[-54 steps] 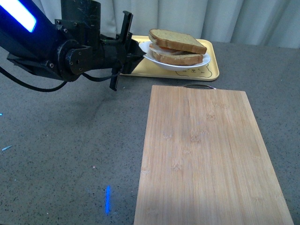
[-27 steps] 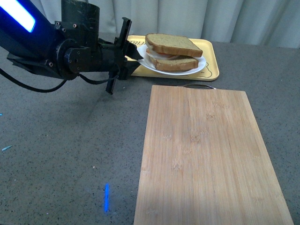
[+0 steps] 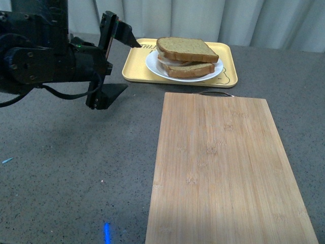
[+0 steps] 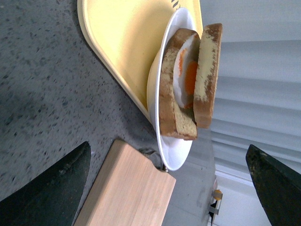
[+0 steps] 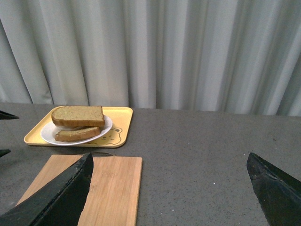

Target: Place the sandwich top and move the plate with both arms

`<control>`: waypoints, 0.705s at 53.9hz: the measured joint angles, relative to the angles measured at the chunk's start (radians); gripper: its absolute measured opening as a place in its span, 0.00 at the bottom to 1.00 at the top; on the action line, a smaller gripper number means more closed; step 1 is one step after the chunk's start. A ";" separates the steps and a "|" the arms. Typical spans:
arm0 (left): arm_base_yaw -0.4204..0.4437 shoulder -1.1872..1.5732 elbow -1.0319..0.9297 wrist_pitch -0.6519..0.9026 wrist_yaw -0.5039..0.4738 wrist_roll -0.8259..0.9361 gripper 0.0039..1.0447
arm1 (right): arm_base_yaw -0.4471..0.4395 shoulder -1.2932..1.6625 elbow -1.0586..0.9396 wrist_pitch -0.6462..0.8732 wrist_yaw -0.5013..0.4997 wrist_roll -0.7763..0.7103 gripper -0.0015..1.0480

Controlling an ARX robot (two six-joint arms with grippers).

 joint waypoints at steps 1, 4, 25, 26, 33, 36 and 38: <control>0.000 -0.021 -0.026 0.000 -0.007 0.009 0.94 | 0.000 0.000 0.000 0.000 0.000 0.000 0.91; 0.000 -0.076 -0.092 -0.005 -0.019 0.033 0.94 | 0.000 0.000 0.000 0.000 0.000 0.000 0.91; 0.027 -0.289 -0.541 0.715 -0.515 1.037 0.33 | 0.000 0.000 0.000 0.000 0.000 0.000 0.91; 0.027 -0.292 -0.542 0.715 -0.515 1.038 0.31 | 0.000 0.000 0.000 0.000 0.000 0.000 0.91; 0.030 -0.296 -0.561 0.715 -0.514 1.038 0.12 | 0.000 0.000 0.000 0.000 0.000 0.000 0.91; 0.038 -0.306 -0.578 0.715 -0.503 1.046 0.03 | 0.000 0.000 0.000 0.000 0.000 0.000 0.91; 0.051 -0.354 -0.635 0.710 -0.466 1.077 0.03 | 0.000 0.000 0.000 0.000 -0.001 0.000 0.91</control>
